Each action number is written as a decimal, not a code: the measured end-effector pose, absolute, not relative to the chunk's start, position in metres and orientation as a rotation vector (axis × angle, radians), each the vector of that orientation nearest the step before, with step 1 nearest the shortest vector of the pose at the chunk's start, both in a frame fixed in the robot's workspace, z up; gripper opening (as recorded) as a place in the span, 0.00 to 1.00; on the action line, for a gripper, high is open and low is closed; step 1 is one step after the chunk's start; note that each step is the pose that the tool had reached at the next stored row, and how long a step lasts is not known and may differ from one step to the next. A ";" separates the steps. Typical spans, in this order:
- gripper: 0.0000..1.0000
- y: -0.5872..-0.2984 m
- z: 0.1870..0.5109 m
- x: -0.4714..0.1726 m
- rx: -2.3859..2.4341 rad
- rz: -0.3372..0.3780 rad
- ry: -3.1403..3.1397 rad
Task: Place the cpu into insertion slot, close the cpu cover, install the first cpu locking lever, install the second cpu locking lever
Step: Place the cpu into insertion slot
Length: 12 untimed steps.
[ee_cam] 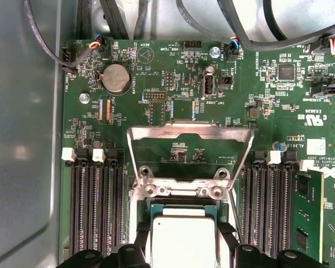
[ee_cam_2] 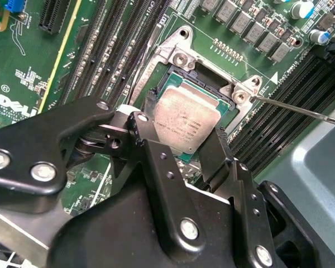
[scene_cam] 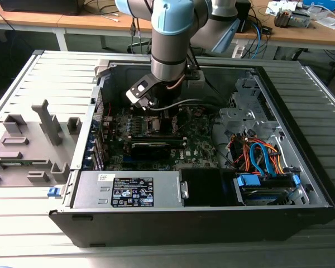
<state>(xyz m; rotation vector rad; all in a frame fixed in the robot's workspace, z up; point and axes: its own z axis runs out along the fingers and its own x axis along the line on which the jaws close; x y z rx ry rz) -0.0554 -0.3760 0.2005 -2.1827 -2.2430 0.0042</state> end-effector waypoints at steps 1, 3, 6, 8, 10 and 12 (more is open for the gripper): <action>0.55 -0.376 0.200 -0.055 -2.183 0.004 -2.243; 0.55 -0.376 0.199 -0.055 -2.183 0.004 -2.242; 0.55 -0.376 0.198 -0.056 -2.187 0.005 -2.239; 0.55 -0.376 0.197 -0.055 -2.188 0.004 -2.238; 0.55 -0.376 0.197 -0.055 -2.188 0.005 -2.237; 0.55 -0.376 0.196 -0.055 -2.188 0.005 -2.237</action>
